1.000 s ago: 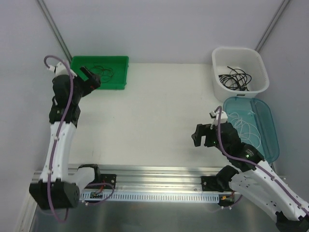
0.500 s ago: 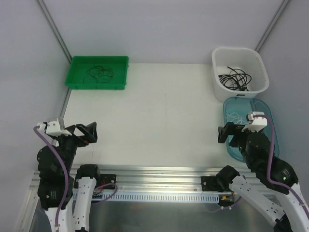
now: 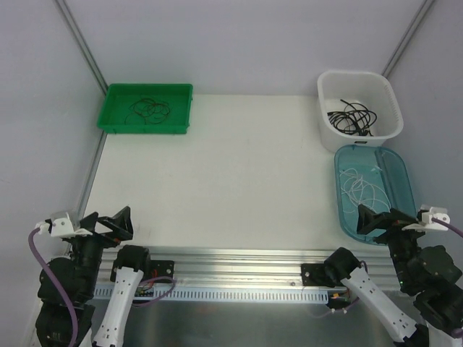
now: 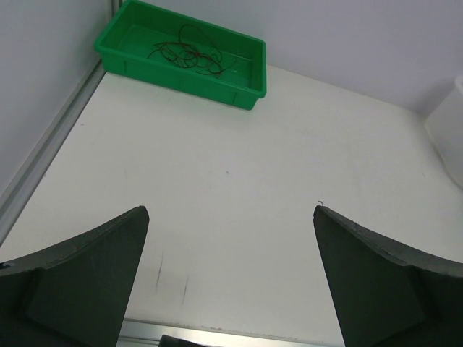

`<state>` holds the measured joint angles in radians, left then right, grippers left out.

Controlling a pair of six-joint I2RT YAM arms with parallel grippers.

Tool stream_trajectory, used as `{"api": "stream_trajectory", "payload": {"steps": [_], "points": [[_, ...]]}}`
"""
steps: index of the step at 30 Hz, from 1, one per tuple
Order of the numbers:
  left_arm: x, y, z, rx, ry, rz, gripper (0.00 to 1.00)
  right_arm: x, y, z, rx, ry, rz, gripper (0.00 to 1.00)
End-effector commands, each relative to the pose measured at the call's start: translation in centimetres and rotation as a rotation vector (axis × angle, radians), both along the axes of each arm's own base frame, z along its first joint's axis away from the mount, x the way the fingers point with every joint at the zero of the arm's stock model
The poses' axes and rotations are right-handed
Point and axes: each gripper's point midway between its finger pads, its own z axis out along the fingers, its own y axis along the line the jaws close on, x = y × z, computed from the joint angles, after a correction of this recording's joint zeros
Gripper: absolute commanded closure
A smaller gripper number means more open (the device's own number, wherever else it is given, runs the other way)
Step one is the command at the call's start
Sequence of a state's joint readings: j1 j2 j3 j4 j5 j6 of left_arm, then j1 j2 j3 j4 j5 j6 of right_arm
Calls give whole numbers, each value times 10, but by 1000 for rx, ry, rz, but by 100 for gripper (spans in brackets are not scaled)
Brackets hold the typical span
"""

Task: Untangle the cables

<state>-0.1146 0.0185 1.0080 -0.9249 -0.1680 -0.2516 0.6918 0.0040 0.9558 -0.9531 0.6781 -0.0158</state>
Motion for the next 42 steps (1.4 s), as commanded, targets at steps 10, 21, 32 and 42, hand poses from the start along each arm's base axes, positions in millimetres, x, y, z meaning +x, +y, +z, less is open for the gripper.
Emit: {"api": "stream_trajectory", "payload": {"steps": [10,21,32,42], "points": [[-36,34,-3,-72,-135,146,1,-33,-37,1,30,-128,-32,3],[-36,34,-3,-92,-136,146,1,-37,-42,-5,23,-109,-42,3],[-36,34,-2,-101,-138,147,1,-37,-41,-5,23,-107,-38,3],[-36,34,-3,-102,-136,150,1,-37,-39,-4,22,-109,-21,3]]}}
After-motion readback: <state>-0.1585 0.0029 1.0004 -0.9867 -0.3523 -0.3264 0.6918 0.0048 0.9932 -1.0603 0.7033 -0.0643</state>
